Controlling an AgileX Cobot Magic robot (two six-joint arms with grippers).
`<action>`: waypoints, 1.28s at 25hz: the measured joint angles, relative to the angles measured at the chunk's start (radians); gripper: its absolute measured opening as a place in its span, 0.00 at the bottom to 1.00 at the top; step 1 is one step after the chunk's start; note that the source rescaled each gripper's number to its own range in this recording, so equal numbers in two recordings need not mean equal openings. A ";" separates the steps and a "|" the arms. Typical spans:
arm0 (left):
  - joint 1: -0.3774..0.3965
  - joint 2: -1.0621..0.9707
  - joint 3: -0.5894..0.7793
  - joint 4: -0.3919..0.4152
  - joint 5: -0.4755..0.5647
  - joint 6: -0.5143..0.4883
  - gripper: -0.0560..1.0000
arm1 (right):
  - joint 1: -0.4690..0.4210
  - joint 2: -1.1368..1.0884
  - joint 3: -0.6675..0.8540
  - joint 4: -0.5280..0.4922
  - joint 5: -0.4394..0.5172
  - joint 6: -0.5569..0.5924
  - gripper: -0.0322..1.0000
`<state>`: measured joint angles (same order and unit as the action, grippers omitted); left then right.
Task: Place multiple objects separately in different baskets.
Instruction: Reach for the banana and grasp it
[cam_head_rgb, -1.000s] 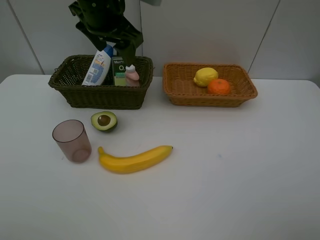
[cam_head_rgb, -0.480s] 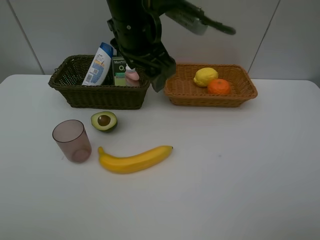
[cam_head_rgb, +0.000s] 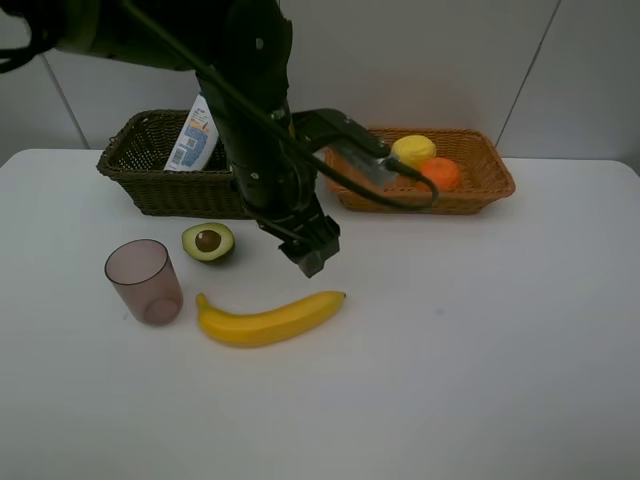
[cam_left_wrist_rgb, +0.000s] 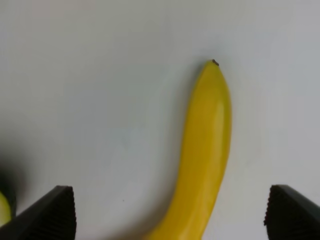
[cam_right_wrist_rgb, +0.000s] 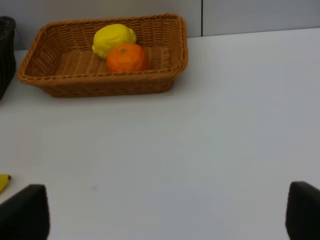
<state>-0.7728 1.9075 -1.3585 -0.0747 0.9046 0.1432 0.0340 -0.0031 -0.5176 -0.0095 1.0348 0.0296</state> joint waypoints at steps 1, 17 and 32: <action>0.000 0.000 0.015 -0.002 -0.005 0.001 1.00 | 0.000 0.000 0.000 0.000 0.000 0.000 1.00; 0.000 -0.001 0.231 -0.031 -0.177 0.031 1.00 | 0.000 0.000 0.000 0.000 0.000 0.000 1.00; 0.000 0.034 0.293 -0.046 -0.250 0.050 1.00 | 0.000 0.000 0.000 0.000 0.000 0.000 1.00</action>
<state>-0.7728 1.9412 -1.0651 -0.1206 0.6549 0.1928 0.0340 -0.0031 -0.5176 -0.0095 1.0348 0.0296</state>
